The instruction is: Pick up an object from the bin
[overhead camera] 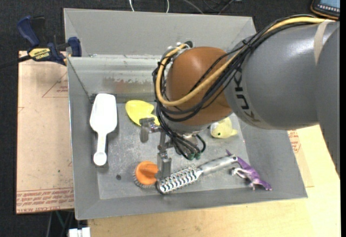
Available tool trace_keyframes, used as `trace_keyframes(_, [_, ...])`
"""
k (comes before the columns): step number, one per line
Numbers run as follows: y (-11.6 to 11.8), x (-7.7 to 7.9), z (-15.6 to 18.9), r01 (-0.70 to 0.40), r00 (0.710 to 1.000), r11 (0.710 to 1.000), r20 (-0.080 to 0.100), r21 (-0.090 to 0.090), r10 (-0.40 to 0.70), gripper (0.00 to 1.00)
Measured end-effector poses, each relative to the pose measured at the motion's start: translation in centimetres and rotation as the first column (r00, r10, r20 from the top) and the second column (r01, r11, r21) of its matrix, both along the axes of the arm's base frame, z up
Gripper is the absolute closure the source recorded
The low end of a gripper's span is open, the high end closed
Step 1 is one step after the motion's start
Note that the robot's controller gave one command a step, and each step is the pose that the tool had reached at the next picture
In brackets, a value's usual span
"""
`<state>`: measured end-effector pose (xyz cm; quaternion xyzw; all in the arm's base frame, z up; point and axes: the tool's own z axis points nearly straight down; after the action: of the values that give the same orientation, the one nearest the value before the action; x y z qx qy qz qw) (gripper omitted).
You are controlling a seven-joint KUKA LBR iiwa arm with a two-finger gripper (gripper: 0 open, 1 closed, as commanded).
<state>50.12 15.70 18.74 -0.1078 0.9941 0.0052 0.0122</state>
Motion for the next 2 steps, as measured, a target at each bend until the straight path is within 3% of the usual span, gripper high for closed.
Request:
trace_keyframes(1, [-1.54, -1.79, 6.51, 0.009, 1.0, 1.0, -0.011, -0.007, -0.009, 0.0])
trace_keyframes(2, [-1.38, -1.66, 5.65, -0.028, 1.0, 1.0, -0.008, -0.007, 0.028, 0.0])
